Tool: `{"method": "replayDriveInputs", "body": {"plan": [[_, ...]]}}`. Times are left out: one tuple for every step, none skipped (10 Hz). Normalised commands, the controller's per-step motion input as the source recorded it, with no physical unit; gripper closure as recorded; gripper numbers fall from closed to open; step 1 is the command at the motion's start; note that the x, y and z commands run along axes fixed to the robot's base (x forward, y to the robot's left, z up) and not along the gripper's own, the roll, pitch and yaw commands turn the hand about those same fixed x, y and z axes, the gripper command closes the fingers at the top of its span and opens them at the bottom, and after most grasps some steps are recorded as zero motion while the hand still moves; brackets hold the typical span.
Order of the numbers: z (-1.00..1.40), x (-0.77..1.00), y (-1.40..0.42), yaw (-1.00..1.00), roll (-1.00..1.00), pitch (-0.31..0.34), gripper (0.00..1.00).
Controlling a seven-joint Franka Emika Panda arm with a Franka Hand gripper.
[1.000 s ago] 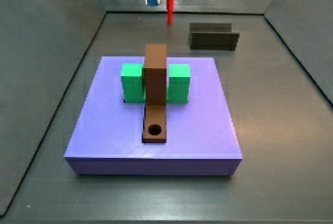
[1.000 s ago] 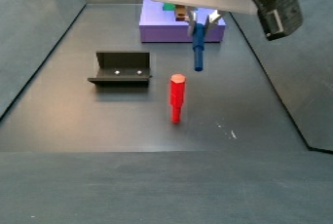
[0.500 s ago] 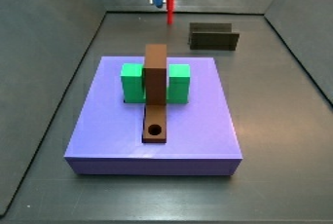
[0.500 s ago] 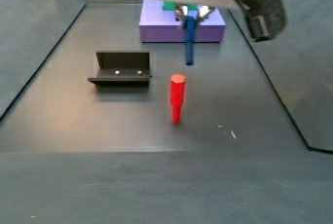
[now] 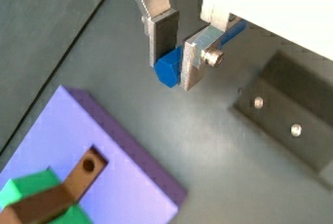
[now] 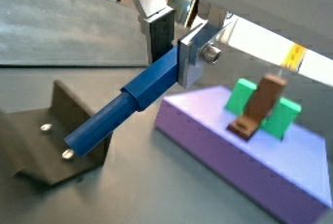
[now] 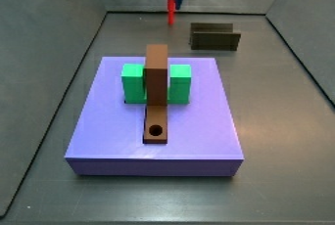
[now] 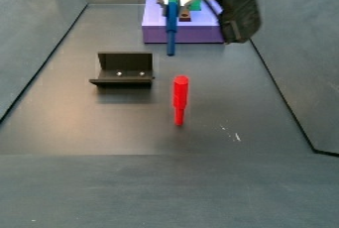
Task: Pick up the blue object. Move up. Place the blue object on the fixture. Regrasp the blue object. Move to above the board. Insert the blue object.
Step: Place the blue object on the fixture.
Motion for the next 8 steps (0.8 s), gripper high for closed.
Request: {"method": "replayDriveInputs", "body": {"plan": [[-0.10,0.82,-0.32,-0.05,0.20,0.266,1.00],[0.00,0.88,-0.37,0.00,0.12,0.280,1.00],[0.00,0.92,-0.31,0.00,0.14,0.314,1.00],[0.00,0.95,-0.21,0.00,0.12,0.317,1.00],[0.00,0.97,-0.10,0.00,0.10,0.311,1.00],[0.00,0.98,0.00,0.00,0.08,0.371,1.00],[-0.04,0.94,0.00,-0.05,0.05,0.360,1.00],[-0.26,0.50,0.01,-0.13,-0.09,0.183,1.00]]}}
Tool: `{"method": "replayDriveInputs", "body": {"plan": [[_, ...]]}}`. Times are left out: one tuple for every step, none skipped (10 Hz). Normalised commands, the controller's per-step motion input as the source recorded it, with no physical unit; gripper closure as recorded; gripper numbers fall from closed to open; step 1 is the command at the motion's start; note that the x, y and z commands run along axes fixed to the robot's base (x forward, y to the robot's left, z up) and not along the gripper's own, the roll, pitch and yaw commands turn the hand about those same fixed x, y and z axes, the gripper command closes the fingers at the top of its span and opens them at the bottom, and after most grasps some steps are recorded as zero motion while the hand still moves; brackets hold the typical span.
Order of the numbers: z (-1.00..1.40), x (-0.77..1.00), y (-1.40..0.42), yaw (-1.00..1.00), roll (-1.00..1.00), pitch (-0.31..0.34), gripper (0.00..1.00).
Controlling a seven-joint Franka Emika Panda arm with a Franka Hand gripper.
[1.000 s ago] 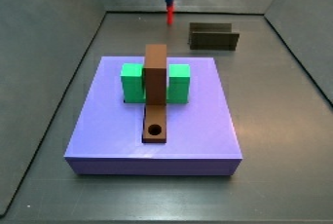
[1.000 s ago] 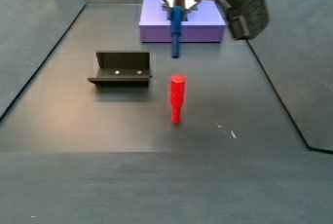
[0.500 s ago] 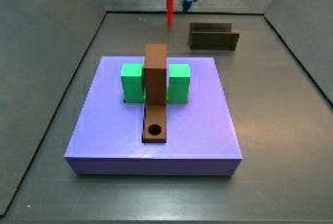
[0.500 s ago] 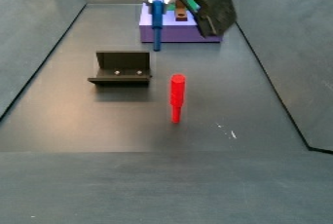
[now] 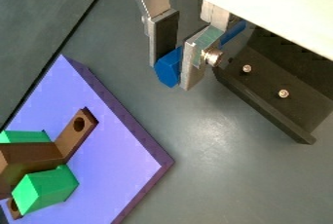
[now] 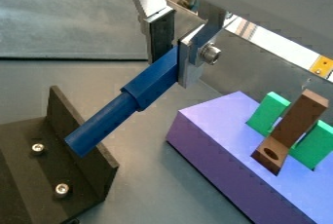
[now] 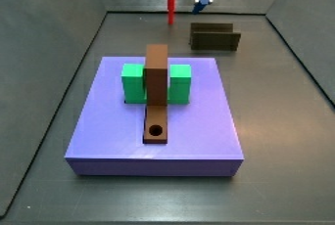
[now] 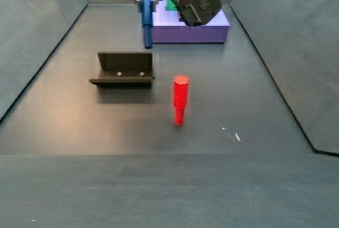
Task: Pick up the blue object. Move up. Place the blue object on the fixture. Regrasp the blue object. Move to above the board. Insert the blue object.
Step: Place the blue object on the fixture.
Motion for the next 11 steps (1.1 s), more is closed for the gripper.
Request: {"method": "replayDriveInputs", "body": {"plan": [[-0.06,0.00,0.00,0.00,-0.08,-0.054,1.00],[-0.04,0.00,-0.13,0.00,0.00,-0.009,1.00],[-0.06,0.50,0.01,0.00,0.00,0.000,1.00],[-0.13,0.59,0.12,-0.03,0.00,0.000,1.00],[-0.22,0.53,0.15,-0.08,0.01,0.000,1.00],[-0.29,0.42,0.17,-0.07,0.03,-0.014,1.00],[-0.34,0.39,0.18,-0.06,0.00,-0.054,1.00],[-0.33,0.33,0.17,-0.07,0.00,-0.063,1.00],[-0.22,0.19,0.15,-0.11,0.00,0.000,1.00],[-0.16,0.02,0.17,-0.07,0.01,0.000,1.00],[-0.16,-0.03,0.21,-0.07,0.00,0.000,1.00]]}}
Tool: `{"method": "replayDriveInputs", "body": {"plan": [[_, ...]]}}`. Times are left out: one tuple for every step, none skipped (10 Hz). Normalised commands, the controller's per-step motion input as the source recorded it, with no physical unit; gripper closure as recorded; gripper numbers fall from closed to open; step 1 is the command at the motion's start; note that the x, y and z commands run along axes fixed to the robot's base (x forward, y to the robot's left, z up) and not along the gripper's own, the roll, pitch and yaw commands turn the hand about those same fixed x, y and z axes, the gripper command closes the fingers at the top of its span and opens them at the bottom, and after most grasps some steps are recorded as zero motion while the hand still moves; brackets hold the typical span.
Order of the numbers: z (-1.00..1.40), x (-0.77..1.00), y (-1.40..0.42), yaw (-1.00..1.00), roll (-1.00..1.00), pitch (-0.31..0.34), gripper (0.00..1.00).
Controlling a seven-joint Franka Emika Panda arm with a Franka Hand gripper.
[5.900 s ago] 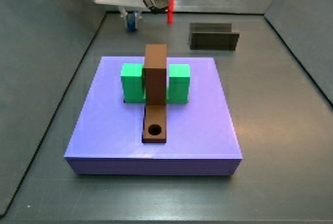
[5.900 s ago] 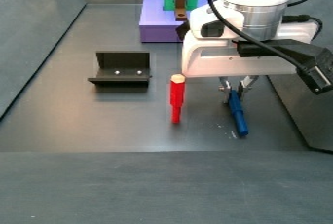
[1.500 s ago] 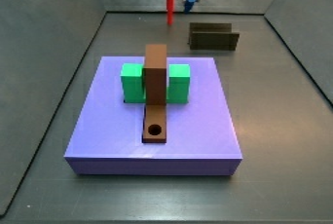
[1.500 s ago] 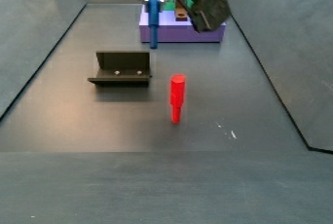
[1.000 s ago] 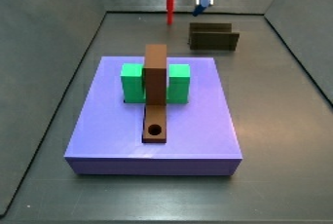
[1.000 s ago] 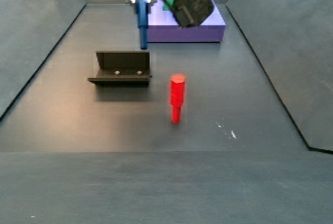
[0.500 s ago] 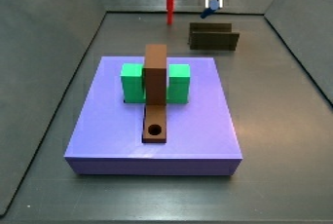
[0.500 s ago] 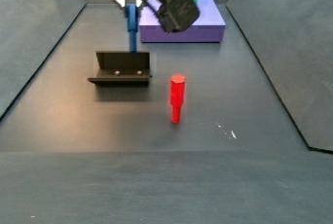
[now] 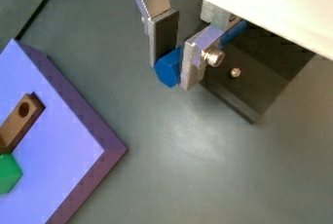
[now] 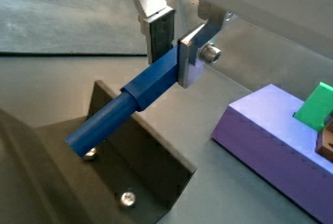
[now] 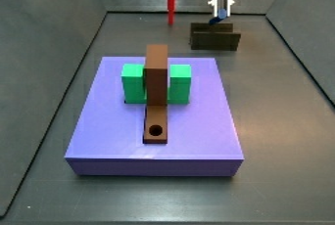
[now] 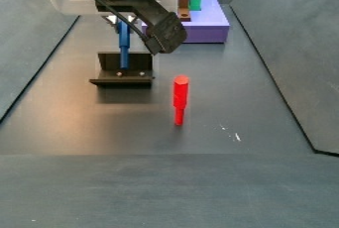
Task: Pick up the blue object. Move up. Place the blue object on the fixture. Regrasp the blue object. Move to above the board. Insert the blue object.
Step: Place the blue object on the fixture.
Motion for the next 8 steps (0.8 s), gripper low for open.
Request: {"method": "replayDriveInputs", "body": {"plan": [[-0.14,-0.15,0.15,-0.09,-0.23,-0.086,1.00],[-0.14,-0.12,0.00,-0.09,-0.16,-0.123,1.00],[-0.24,-0.01,0.00,-0.12,-0.19,-0.209,1.00],[-0.25,0.00,0.00,-0.09,-0.28,-0.206,1.00],[-0.25,0.00,0.00,-0.07,-0.23,-0.183,1.00],[-0.31,0.00,0.00,0.00,-0.33,-0.211,1.00],[-0.26,0.00,0.02,0.00,-0.40,-0.183,1.00],[-0.19,0.00,0.01,0.00,-0.29,-0.131,1.00]]}}
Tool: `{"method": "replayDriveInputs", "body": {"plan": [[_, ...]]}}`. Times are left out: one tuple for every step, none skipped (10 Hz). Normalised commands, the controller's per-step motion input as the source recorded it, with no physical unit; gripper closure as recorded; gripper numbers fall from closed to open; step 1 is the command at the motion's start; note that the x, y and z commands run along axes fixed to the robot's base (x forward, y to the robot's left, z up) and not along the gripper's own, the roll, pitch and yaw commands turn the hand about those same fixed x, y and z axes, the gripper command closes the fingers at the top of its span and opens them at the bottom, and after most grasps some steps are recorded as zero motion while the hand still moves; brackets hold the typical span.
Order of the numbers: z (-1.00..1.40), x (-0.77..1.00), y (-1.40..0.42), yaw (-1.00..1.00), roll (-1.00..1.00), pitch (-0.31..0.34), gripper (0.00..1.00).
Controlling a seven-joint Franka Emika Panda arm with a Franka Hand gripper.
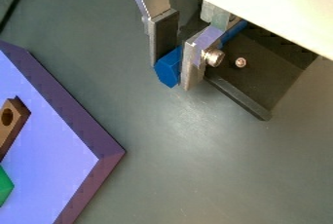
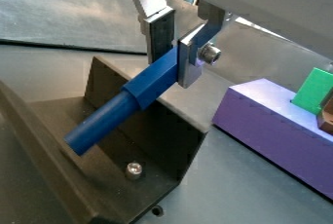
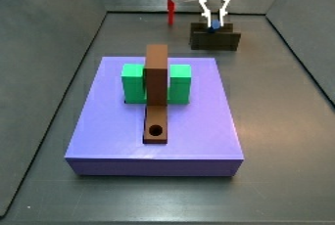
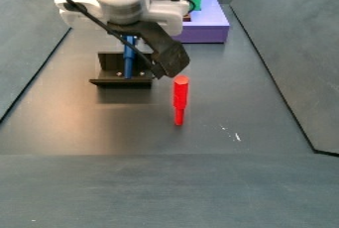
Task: Pick up the blue object. Move up. Place the blue object on the fixture. Regrasp the blue object. Move to above the board. Insert the blue object.
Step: Place the blue object on the fixture, then regrasp the blue object.
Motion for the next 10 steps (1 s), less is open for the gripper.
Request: {"method": "replayDriveInputs", "body": {"plan": [[-0.09,0.04,0.00,0.00,-0.12,-0.014,1.00],[0.00,0.00,0.00,0.00,0.00,0.000,1.00],[0.00,0.00,0.00,0.00,0.00,0.000,0.00],[0.00,-0.02,0.00,0.00,0.00,0.000,0.00],[0.00,0.00,0.00,0.00,0.05,0.000,0.00],[0.00,0.00,0.00,0.00,0.08,0.000,0.00],[0.00,0.00,0.00,0.00,0.09,0.000,0.00],[0.00,0.00,-0.01,0.00,0.13,0.000,0.00],[0.00,0.00,-0.06,0.00,0.26,0.000,0.00],[0.18,0.00,-0.07,0.00,0.42,0.000,0.00]]}}
